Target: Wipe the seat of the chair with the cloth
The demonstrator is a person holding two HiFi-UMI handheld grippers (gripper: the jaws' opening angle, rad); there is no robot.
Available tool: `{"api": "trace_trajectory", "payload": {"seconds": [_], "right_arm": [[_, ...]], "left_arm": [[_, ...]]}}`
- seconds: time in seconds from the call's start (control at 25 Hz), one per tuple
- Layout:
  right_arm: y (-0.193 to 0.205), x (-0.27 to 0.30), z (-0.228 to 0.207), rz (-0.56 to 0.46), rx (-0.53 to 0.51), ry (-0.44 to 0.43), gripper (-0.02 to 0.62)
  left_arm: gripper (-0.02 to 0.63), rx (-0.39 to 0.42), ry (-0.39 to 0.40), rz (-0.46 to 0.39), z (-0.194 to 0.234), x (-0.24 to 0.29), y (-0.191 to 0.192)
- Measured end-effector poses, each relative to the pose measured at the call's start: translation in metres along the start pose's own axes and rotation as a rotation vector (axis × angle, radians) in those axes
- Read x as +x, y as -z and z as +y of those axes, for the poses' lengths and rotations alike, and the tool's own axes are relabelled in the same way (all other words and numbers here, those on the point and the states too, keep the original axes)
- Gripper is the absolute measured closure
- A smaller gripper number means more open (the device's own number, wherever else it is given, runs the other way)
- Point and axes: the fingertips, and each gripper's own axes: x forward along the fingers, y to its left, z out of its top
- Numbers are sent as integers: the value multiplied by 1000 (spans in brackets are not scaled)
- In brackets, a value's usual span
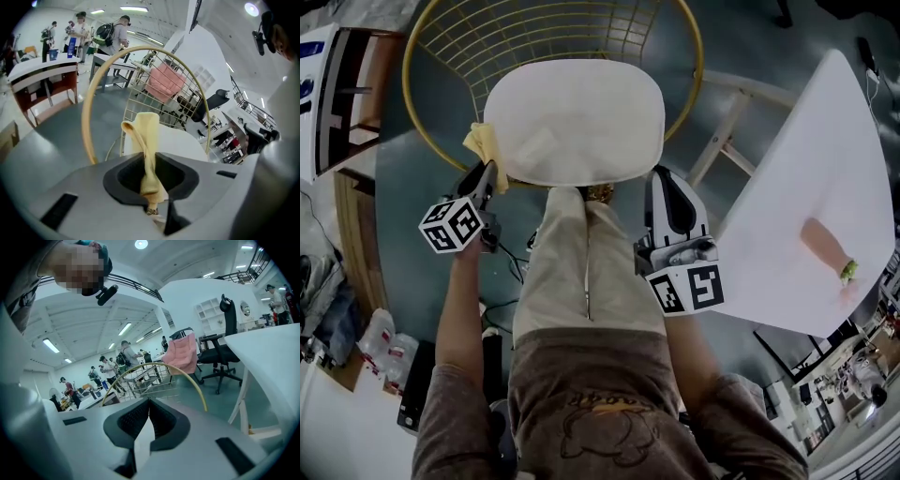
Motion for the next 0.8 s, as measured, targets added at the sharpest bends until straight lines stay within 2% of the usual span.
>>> {"api": "trace_trajectory", "payload": {"seconds": [0.12, 0.24, 0.4, 0.8], "right_arm": [[1, 0, -2, 6, -1, 4, 568], [2, 0, -3, 12, -4, 3, 568], [2, 0, -4, 14, -5, 2, 568], [-3, -3, -13, -3, 2, 19, 568]], "left_arm": [[531, 46, -48, 9, 14, -2, 3], [531, 84, -53, 41, 18, 5, 16], [531, 74, -64, 59, 18, 13, 28], [531, 85, 3, 128, -17, 38, 61]]}}
